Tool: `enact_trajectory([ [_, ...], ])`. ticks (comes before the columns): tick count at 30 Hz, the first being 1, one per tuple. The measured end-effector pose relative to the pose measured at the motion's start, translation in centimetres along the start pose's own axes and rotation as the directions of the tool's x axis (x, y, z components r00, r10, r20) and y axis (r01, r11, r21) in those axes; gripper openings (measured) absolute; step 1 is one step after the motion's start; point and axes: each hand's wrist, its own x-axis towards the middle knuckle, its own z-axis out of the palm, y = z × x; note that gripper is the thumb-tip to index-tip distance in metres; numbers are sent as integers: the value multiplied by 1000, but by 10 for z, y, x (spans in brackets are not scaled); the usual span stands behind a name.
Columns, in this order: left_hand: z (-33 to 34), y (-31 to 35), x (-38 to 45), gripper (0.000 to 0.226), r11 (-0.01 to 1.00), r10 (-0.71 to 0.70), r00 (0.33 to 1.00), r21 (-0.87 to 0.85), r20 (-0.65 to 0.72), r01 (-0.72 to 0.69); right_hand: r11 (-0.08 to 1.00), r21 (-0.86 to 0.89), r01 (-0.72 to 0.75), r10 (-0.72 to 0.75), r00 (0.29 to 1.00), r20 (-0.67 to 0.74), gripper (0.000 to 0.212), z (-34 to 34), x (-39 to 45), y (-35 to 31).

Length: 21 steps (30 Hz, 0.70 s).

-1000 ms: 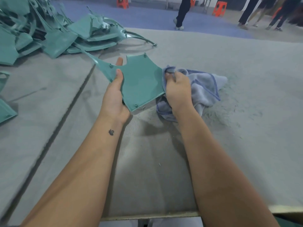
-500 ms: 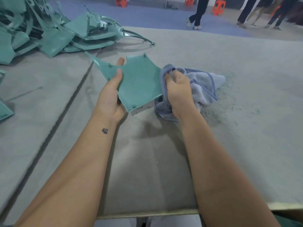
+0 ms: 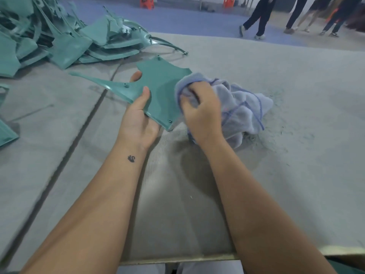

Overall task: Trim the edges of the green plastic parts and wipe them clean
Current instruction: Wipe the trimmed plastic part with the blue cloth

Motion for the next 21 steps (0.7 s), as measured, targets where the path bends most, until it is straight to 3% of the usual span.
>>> enact_trajectory([
  [6, -2, -4, 2, 21, 993, -54, 998, 107, -35, 58, 959, -148, 241, -169, 907, 385, 12, 17, -15, 7],
  [8, -3, -5, 3, 22, 991, -81, 996, 101, -39, 84, 976, -119, 183, -116, 897, 426, 15, 18, -15, 8],
  [10, -5, -4, 4, 23, 992, -88, 996, 92, -31, 90, 998, -56, -30, 49, 934, 355, 18, 18, -9, 7],
  [12, -6, -3, 4, 23, 989, -103, 994, 100, -30, 106, 982, -36, -185, 188, 954, 234, 7, 17, 0, 10],
  [14, -7, -1, 3, 22, 989, -122, 992, 87, -16, 123, 973, -173, -151, 173, 977, 124, 27, 14, 5, 14],
  [16, -7, 0, 2, 22, 992, -118, 993, 51, 0, 118, 972, -233, -41, 82, 982, 168, 40, 10, 4, 14],
  [19, -4, -1, 1, 23, 997, -64, 998, 38, -4, 64, 962, -264, 70, 11, 956, 293, 45, 9, -3, 9],
  [21, -2, -3, 1, 25, 999, -18, 1000, 34, -23, 19, 982, -191, 14, 19, 985, 170, 43, 12, -6, 4],
])
